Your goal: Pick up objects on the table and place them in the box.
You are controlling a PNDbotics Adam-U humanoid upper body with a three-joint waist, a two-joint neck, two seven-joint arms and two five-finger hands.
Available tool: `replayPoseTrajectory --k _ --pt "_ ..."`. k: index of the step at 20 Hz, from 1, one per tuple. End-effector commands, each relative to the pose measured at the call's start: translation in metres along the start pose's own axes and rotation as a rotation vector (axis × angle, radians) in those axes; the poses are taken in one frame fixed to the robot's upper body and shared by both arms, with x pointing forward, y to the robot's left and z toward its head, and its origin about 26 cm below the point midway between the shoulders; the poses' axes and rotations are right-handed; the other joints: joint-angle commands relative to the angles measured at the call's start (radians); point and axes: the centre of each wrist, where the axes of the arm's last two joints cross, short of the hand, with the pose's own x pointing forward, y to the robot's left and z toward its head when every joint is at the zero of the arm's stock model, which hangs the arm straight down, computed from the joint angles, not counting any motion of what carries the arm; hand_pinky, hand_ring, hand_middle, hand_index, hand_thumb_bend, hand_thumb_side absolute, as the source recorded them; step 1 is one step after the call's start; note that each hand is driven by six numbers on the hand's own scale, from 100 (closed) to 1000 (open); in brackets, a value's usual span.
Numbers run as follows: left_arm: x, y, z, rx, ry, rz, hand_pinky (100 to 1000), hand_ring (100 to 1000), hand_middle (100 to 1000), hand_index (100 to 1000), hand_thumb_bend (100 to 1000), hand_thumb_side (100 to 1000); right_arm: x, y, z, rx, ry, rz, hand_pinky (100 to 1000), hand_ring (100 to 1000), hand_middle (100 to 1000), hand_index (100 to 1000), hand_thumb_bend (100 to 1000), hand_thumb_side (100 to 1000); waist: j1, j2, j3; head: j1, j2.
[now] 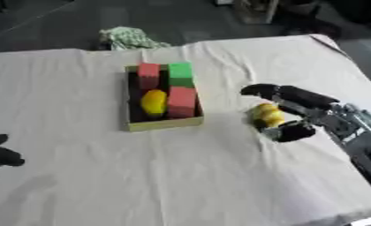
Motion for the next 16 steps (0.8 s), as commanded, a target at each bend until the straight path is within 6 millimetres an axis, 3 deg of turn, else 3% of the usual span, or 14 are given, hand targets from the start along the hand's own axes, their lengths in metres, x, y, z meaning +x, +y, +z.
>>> replayPoseTrajectory --k 1,12,14,15,16 --pt "0.006 0.005 -0.001 -0.008 -0.021 -0.029 817 643 587 832 100 674 -0.009 -0.006 0.002 0.001 0.074 0.05 887 983 976 1000 100 158 0.0 -0.016 0.002 -0.003 -0.012" --pt "0.006 0.005 -0.001 -0.009 -0.021 -0.029 817 644 587 832 100 676 -0.027 0.014 0.003 0.084 0.171 0.109 882 976 973 1000 100 227 0.001 -0.016 0.002 -0.003 -0.013" --pt "0.006 0.005 -0.001 -0.008 -0.02 -0.03 817 644 587 832 100 677 -0.029 0.017 0.004 0.109 0.176 0.118 878 972 963 1000 100 273 0.001 -0.016 0.001 -0.002 -0.014" --pt "0.006 0.005 -0.001 -0.008 -0.02 -0.03 818 644 587 832 100 679 -0.03 0.017 0.004 0.118 0.177 0.121 865 960 952 1000 100 373 0.001 -0.016 0.001 -0.002 -0.014" --pt "0.006 0.005 -0.001 -0.008 -0.019 -0.029 818 644 588 832 100 679 -0.031 0.018 0.005 0.13 0.181 0.124 859 954 943 994 100 410 0.001 -0.015 0.001 -0.002 -0.014"
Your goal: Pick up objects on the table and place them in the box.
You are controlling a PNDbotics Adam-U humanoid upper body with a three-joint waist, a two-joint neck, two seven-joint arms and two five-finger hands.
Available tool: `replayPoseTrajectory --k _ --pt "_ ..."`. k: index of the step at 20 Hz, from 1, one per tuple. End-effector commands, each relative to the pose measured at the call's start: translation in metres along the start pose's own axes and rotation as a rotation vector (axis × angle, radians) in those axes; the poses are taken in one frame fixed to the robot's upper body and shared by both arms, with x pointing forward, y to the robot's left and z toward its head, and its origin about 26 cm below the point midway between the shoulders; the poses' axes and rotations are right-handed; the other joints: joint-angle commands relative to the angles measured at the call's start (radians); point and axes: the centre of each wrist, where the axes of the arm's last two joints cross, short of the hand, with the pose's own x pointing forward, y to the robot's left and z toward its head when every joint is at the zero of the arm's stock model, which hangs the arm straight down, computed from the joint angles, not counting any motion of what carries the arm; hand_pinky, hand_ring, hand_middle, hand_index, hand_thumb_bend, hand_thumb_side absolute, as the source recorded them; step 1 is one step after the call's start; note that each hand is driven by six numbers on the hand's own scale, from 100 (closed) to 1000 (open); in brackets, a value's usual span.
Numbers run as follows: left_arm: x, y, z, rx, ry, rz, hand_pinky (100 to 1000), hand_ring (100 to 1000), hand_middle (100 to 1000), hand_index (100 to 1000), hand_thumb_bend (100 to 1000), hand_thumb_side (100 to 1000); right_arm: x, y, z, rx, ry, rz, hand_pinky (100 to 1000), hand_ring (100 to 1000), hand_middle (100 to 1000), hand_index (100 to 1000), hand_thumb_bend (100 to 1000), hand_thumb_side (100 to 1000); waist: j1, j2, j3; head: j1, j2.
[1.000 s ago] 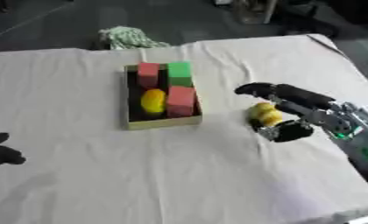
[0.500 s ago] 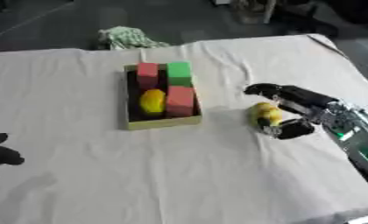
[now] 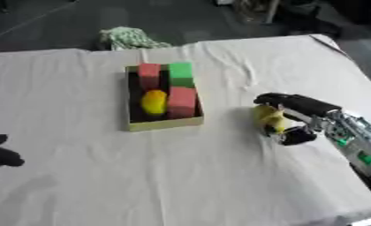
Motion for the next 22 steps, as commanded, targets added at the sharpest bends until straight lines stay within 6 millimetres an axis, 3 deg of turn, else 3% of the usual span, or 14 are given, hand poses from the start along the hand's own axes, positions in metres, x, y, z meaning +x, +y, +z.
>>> replayPoseTrajectory --k 1,5,6,9,11,16,22 --pt "0.006 0.005 -0.001 -0.008 -0.019 -0.029 818 644 588 832 100 680 -0.007 -0.007 0.003 0.019 0.022 0.037 849 945 925 981 100 437 0.001 -0.015 -0.002 0.0 -0.014" --pt "0.006 0.005 -0.001 -0.005 -0.018 -0.029 817 645 588 832 100 680 -0.008 -0.005 0.002 0.033 0.026 0.043 791 893 851 925 100 369 0.001 -0.015 -0.001 -0.001 -0.015" --pt "0.006 0.005 -0.001 -0.005 -0.018 -0.029 817 645 588 832 100 681 -0.007 -0.005 0.001 0.027 0.026 0.042 733 837 788 879 100 259 0.002 -0.015 -0.001 -0.001 -0.015" --pt "0.006 0.004 -0.001 -0.005 -0.017 -0.028 818 645 588 832 100 682 -0.006 -0.006 0.0 -0.009 0.029 0.039 672 769 705 822 100 259 0.002 -0.015 -0.001 -0.003 -0.016" --pt "0.006 0.004 -0.001 -0.005 -0.016 -0.027 818 645 588 832 100 684 -0.005 -0.007 -0.002 -0.038 0.03 0.037 599 671 597 742 100 260 0.002 -0.015 -0.001 -0.004 -0.017" --pt "0.006 0.004 -0.001 -0.004 -0.014 -0.025 818 645 588 832 100 687 -0.001 -0.012 -0.006 -0.15 0.016 0.031 454 516 425 580 100 236 0.001 -0.016 0.002 -0.007 -0.018" --pt "0.006 0.004 0.0 -0.005 -0.011 -0.022 818 646 588 832 100 690 0.008 -0.031 -0.007 -0.285 -0.045 0.025 384 453 344 509 100 201 -0.002 -0.018 0.005 -0.01 -0.018"
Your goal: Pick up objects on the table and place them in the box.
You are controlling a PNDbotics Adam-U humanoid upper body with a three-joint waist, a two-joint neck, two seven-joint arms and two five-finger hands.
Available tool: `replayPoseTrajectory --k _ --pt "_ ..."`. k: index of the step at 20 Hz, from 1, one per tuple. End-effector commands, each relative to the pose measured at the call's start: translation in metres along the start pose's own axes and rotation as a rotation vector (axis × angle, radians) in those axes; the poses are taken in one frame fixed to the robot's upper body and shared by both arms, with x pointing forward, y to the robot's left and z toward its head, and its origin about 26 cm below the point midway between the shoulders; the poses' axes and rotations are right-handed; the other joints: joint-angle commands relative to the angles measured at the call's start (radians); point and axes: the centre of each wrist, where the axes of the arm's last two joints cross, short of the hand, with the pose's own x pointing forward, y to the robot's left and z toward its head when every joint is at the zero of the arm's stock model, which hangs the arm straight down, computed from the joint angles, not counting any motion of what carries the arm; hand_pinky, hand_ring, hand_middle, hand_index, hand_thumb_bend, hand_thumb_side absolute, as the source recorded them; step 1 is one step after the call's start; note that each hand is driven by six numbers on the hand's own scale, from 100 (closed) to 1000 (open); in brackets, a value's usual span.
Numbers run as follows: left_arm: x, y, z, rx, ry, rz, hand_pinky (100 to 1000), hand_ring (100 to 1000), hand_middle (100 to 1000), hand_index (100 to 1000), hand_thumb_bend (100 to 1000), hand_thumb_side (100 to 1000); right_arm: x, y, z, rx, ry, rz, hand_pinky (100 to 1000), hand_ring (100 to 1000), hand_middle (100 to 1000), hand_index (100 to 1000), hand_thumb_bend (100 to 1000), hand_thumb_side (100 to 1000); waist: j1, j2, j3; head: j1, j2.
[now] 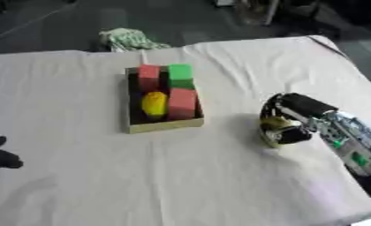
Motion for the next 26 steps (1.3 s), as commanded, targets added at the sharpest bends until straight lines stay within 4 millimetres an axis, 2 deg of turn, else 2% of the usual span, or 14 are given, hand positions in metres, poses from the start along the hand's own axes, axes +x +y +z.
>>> replayPoseTrajectory --k 1,6,7,8,12,16,21,26 --pt "0.006 0.004 0.0 -0.003 -0.016 -0.019 818 646 588 832 100 690 0.003 -0.024 -0.001 -0.08 -0.038 0.025 383 452 343 508 100 199 -0.001 -0.017 0.002 -0.005 -0.011" --pt "0.006 0.003 0.0 -0.005 -0.013 -0.018 819 646 589 832 100 692 0.02 -0.057 -0.012 -0.16 -0.147 0.028 377 446 331 500 100 169 -0.002 -0.02 0.005 -0.008 -0.008" --pt "0.006 0.003 0.0 -0.007 -0.013 -0.017 819 646 589 832 100 691 0.024 -0.066 -0.015 -0.175 -0.174 0.03 376 445 330 499 100 268 -0.002 -0.021 0.006 -0.009 -0.009" --pt "0.006 0.003 0.0 -0.01 -0.013 -0.016 819 646 589 832 100 691 0.028 -0.076 -0.019 -0.19 -0.2 0.028 375 444 328 497 100 159 -0.002 -0.021 0.008 -0.01 -0.009" --pt "0.006 0.002 0.0 -0.018 -0.016 -0.011 819 646 589 832 100 691 0.044 -0.11 -0.039 -0.248 -0.299 0.022 378 445 324 494 100 135 0.001 -0.023 0.017 -0.017 -0.01" --pt "0.006 0.001 -0.001 -0.023 -0.018 -0.006 819 645 589 832 100 691 0.055 -0.129 -0.064 -0.275 -0.354 0.006 383 448 327 497 100 126 0.006 -0.023 0.029 -0.024 -0.009" --pt "0.006 -0.001 -0.001 -0.032 -0.022 0.002 820 642 589 832 100 692 0.067 -0.132 -0.098 -0.248 -0.387 0.02 396 460 337 507 100 136 0.009 -0.023 0.048 -0.036 -0.011" --pt "0.007 -0.003 -0.003 -0.042 -0.029 0.012 820 642 589 832 100 691 0.073 -0.113 -0.13 -0.182 -0.379 0.049 410 472 347 516 100 161 0.013 -0.023 0.07 -0.051 -0.015"
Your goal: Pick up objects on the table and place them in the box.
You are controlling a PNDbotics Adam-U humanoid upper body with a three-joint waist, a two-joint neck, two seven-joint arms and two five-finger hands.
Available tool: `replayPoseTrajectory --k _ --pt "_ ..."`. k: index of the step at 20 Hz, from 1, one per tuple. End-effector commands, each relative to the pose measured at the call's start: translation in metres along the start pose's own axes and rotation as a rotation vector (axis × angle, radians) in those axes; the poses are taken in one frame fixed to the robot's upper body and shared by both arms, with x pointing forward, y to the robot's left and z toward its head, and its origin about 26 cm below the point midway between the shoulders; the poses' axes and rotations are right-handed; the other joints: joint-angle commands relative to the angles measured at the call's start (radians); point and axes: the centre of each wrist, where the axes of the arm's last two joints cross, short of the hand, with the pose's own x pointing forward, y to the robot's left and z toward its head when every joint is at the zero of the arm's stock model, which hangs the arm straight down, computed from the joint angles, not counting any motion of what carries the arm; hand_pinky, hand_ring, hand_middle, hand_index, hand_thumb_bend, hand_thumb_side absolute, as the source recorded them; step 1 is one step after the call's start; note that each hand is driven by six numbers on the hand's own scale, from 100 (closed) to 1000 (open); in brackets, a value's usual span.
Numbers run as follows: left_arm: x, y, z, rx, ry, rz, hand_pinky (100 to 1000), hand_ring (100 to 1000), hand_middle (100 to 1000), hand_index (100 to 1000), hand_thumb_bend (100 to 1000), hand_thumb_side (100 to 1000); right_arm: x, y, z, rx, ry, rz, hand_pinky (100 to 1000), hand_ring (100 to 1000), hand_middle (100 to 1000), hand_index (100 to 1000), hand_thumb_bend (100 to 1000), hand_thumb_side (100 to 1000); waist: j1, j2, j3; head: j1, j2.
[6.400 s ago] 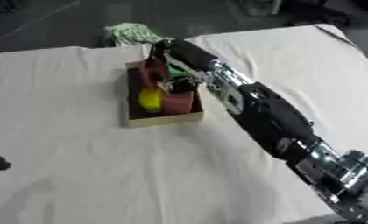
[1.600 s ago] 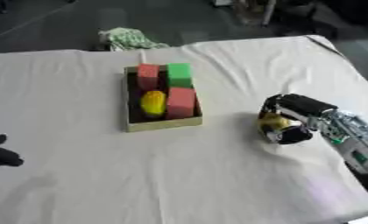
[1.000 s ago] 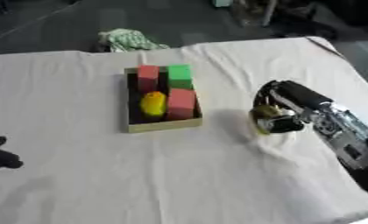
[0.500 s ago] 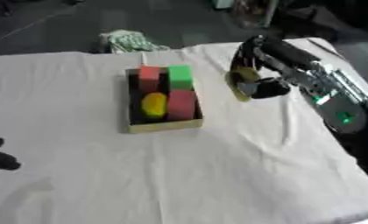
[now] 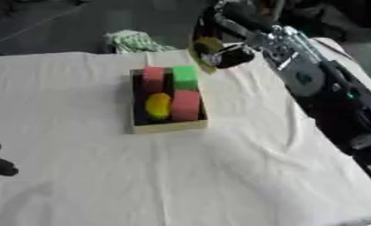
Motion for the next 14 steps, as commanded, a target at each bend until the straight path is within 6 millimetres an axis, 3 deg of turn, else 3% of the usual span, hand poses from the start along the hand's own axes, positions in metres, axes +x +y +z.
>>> replayPoseTrajectory --k 1,8,14 --pt "0.007 0.001 -0.003 -0.012 -0.03 -0.005 820 642 588 832 100 690 -0.006 0.008 -0.012 0.026 0.013 0.032 417 477 350 519 100 162 0.004 -0.017 0.008 -0.012 -0.015" --pt "0.007 0.001 -0.003 -0.013 -0.034 0.0 820 641 585 832 100 690 -0.015 0.043 -0.021 0.06 0.057 0.048 462 516 398 560 100 172 0.004 -0.015 0.023 -0.019 -0.016" --pt "0.007 0.001 -0.003 -0.013 -0.032 0.0 820 641 584 832 100 691 -0.011 0.041 -0.023 0.065 0.012 0.053 585 656 563 721 100 166 0.004 -0.016 0.019 -0.017 -0.017"
